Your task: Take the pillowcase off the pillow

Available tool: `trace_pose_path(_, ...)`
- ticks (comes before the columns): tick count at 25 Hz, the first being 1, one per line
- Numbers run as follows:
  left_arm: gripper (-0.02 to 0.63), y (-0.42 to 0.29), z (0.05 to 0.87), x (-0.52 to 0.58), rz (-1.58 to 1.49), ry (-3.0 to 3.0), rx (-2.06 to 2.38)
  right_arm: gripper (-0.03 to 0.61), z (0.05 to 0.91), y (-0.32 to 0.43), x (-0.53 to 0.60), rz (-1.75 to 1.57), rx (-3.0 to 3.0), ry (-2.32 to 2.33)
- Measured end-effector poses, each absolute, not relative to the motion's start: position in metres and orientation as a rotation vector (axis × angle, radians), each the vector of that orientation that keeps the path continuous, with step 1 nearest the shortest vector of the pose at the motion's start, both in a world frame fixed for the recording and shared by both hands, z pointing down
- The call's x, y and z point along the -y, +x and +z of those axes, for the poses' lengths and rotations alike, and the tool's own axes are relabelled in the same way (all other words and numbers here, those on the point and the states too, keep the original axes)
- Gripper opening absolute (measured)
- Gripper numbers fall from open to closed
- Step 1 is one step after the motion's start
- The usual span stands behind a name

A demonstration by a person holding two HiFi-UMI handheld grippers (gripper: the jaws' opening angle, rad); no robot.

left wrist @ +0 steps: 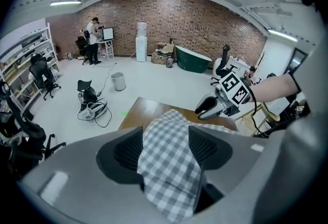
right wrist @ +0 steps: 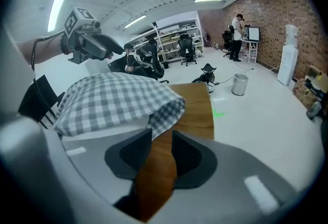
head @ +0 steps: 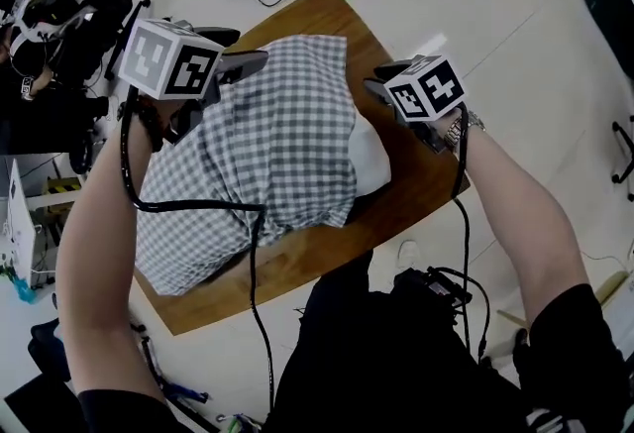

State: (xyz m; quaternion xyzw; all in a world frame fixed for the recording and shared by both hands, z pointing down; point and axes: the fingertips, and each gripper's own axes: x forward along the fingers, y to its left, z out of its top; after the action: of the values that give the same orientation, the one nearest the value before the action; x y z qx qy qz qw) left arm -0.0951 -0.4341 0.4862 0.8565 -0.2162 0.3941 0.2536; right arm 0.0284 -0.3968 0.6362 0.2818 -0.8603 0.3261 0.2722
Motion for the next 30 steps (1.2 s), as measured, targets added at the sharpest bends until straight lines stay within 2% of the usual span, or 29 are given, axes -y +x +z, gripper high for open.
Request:
trace_pose_path(3,0.292,-0.1,0.508,0.436,1.123,2.319,0.511,0.124,0.659,0.016,0.397,0.942,2.329,0.721)
trace_pose_path(7,0.304,-0.108,0.52,0.44,1.215,2.311,0.482,0.162,0.678,-0.001,0.388,1.085,2.386,0.645)
trace_pose_path(12,0.306,-0.129,0.547,0.45,1.198,2.228,0.426,0.179,0.661,-0.025,0.396,1.351,2.48,0.572)
trace_pose_path(17,0.305,-0.151,0.575,0.448,1.22,2.145,0.39,0.196,0.651,-0.045,0.398,1.406,2.509,0.501)
trace_pose_path(23,0.304,-0.164,0.565,0.462,1.265,2.065,0.334,0.239,0.635,-0.049,0.416,1.542,2.448,0.481)
trace_pose_path(30,0.219,-0.159,0.576,0.449,1.292,2.052,0.285,0.235,0.632,-0.062,0.392,1.824,2.371,0.276)
